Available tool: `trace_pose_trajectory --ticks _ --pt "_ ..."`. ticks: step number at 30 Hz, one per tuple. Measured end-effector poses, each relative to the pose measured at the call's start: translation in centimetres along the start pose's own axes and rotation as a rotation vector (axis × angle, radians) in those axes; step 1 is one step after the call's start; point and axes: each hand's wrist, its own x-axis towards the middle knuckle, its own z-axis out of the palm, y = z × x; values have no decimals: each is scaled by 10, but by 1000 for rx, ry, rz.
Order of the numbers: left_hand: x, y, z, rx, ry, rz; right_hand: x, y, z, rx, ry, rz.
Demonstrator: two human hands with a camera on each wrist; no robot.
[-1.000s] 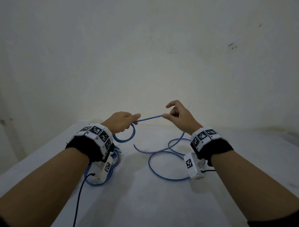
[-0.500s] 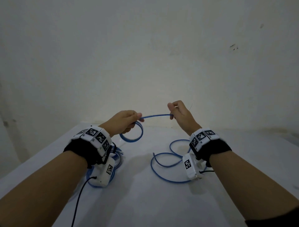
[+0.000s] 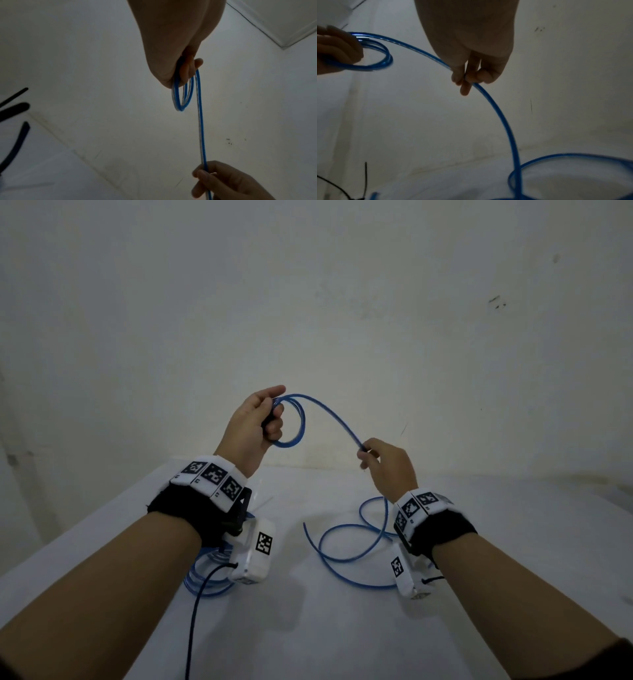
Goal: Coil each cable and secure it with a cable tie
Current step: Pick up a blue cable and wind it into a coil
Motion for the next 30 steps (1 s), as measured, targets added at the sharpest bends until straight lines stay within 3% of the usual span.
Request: trace_pose_trajectory --ticks 3,5,8,11,15,19,23,26,30 --pt "2 -1 5 -84 -9 35 -1 -10 7 69 -229 11" --pt "4 -5 9 -13 -8 86 -3 -17 12 49 -393 20" --pt "4 -15 14 281 -8 167 -8 -27 17 25 -550 10" --pt "2 -32 15 658 -60 308 -12 -41 17 2 -595 -101" --pt "0 -50 8 965 -179 382 -9 -55 12 -26 -596 -236" --pt "-6 -57 -3 1193 -258 231 -1 -58 0 -22 -466 -324" --pt "-9 -50 -1 1128 -270 91 5 -56 -2 -135 -337 -336" --pt "-11 -43 3 963 -257 71 3 -55 4 -288 -221 -310" --pt "-13 -35 0 977 -190 75 3 -47 8 -360 -161 -235"
